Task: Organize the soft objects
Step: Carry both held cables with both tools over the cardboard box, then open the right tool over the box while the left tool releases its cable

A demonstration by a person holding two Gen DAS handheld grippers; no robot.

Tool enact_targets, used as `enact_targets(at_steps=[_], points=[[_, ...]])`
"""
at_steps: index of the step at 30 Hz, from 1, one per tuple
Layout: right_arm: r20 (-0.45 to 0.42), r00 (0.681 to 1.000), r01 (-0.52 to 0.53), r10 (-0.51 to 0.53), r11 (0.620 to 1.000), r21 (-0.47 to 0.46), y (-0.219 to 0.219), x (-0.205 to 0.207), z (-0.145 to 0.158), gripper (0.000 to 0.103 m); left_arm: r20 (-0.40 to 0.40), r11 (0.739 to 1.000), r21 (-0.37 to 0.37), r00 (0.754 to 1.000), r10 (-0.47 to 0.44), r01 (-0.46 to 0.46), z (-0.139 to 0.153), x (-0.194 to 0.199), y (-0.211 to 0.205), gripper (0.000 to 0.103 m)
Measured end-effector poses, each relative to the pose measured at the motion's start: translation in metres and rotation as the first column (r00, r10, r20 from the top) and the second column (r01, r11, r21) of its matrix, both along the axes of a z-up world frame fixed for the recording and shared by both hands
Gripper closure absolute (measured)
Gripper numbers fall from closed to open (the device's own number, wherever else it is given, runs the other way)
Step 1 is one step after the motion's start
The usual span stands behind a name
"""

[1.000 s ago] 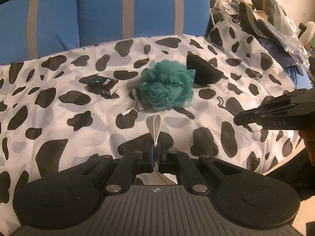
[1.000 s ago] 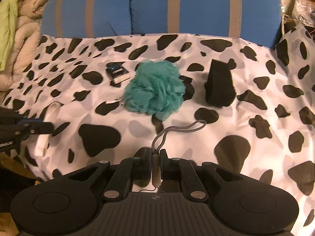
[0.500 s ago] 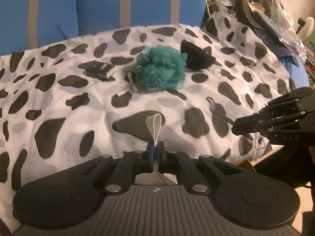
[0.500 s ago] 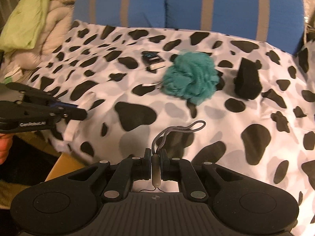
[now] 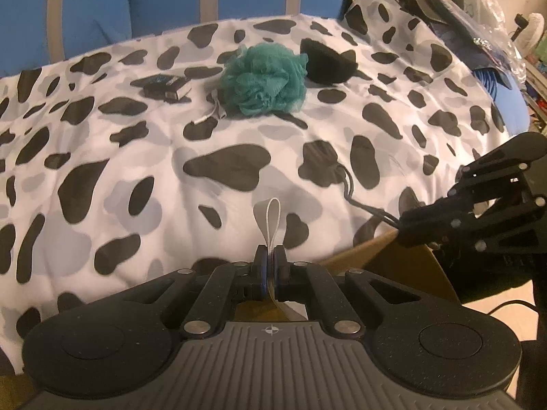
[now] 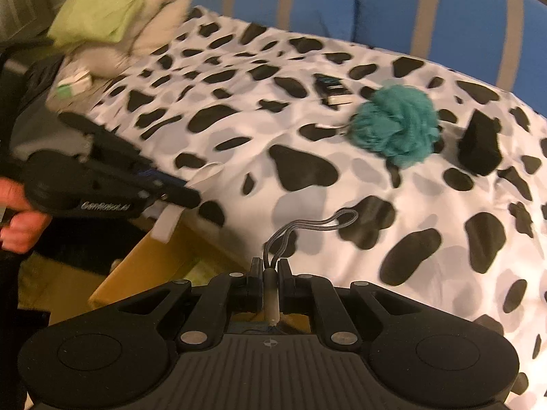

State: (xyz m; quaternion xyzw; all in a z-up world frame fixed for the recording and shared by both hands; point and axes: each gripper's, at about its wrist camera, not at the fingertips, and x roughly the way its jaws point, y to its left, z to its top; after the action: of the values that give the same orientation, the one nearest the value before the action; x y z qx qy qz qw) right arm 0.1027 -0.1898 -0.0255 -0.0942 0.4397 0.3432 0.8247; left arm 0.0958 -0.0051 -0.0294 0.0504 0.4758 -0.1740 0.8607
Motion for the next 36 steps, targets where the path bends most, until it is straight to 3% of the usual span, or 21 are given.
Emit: enact_targets(at_steps=[10, 22, 28, 36], points=[[-0.081, 0.984, -0.161, 0.156, 0.986, -0.053, 0.016, -0.026, -0.012, 0.092, -0.123, 0.998, 0.039, 0.992, -0.042, 0.047, -0.014, -0.015, -0.009, 0.099], [-0.187, 0.948, -0.282, 0.260, 0.954, -0.104, 0.031, -0.037, -0.029, 0.092, -0.233, 0.987, 0.118, 0.970, -0.076, 0.105, -0.036, -0.016, -0.019, 0.099], [-0.224, 0.923, -0.343, 0.312, 0.933, -0.113, 0.042, -0.041, -0.031, 0.092, -0.250, 0.984, 0.128, 0.964, -0.085, 0.120, -0.038, -0.017, -0.021, 0.099], [-0.228, 0.922, -0.347, 0.313, 0.929, -0.130, 0.046, -0.041, -0.035, 0.092, -0.251, 0.985, 0.127, 0.965, -0.081, 0.116, -0.038, -0.017, -0.019, 0.098]])
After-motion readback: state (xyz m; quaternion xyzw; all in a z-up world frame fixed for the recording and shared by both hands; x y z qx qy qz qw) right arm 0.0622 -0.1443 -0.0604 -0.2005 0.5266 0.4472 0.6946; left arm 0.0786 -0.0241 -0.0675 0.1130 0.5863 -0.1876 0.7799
